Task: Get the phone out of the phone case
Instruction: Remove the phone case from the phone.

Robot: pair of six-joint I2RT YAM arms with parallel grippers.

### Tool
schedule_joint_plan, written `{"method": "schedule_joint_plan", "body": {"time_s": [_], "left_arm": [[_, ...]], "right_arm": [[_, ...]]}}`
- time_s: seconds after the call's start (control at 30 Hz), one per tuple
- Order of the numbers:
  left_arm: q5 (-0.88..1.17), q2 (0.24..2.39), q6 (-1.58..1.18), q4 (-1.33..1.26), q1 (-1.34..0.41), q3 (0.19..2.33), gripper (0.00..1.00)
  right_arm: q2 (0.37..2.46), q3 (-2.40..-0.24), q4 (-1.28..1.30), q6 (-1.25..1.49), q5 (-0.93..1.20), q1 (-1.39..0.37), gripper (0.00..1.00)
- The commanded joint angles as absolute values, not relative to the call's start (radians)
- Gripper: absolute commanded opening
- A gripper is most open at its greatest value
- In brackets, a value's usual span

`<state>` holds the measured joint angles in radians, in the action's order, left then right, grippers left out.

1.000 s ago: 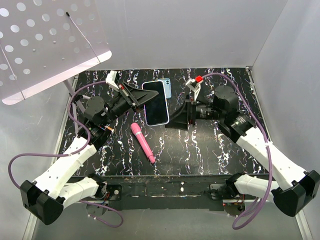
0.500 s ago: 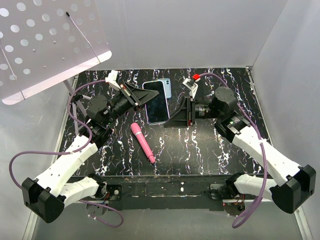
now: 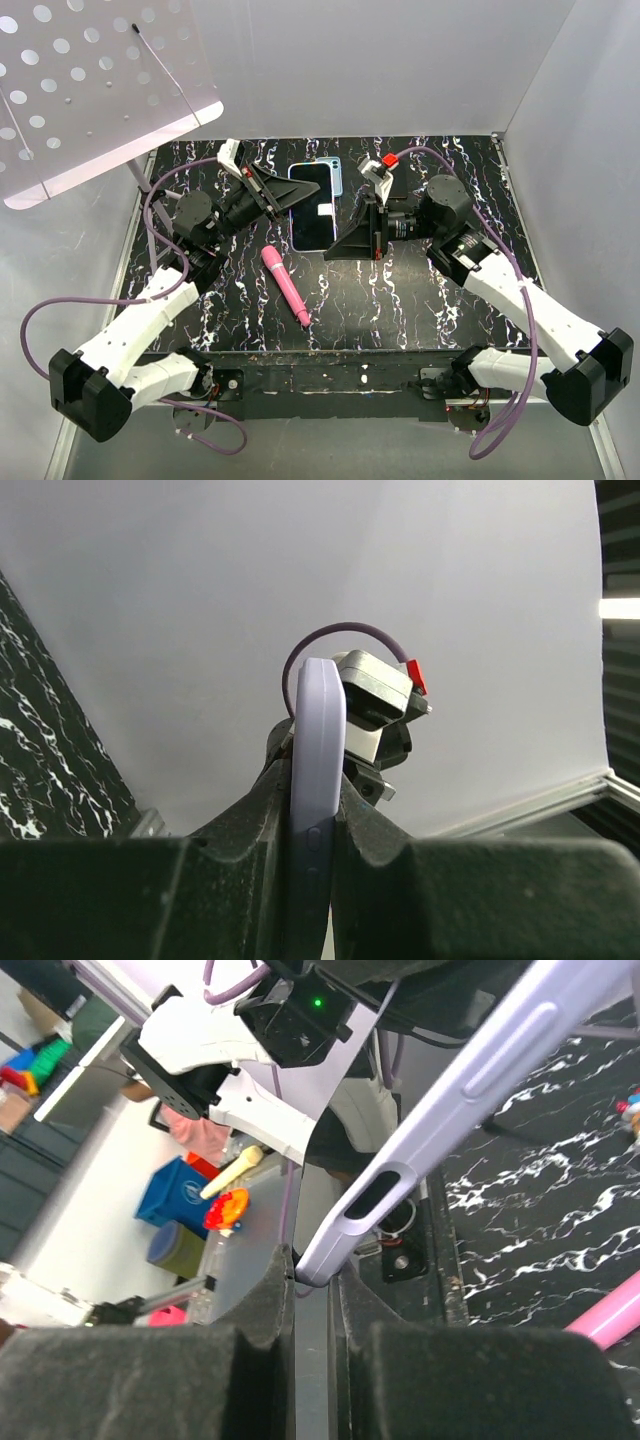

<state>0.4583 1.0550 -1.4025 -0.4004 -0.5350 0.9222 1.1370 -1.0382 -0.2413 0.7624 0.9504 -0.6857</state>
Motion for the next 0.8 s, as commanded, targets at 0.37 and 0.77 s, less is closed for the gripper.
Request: {"method": "schedule_joint_plan", "body": {"time_s": [0.37, 0.77], "left_arm": [[0.594, 1.026, -1.675, -0.549, -0.549, 0.920, 0.00], [0.612, 1.066, -1.781, -0.698, -0.549, 0.884, 0.00]], "right_arm": [[1.230, -1.250, -0.043, 0.235, 0.611, -0.736, 0.01], [1.253, -1.308, 0.077, 0.077, 0.336, -0.764, 0.01]]}}
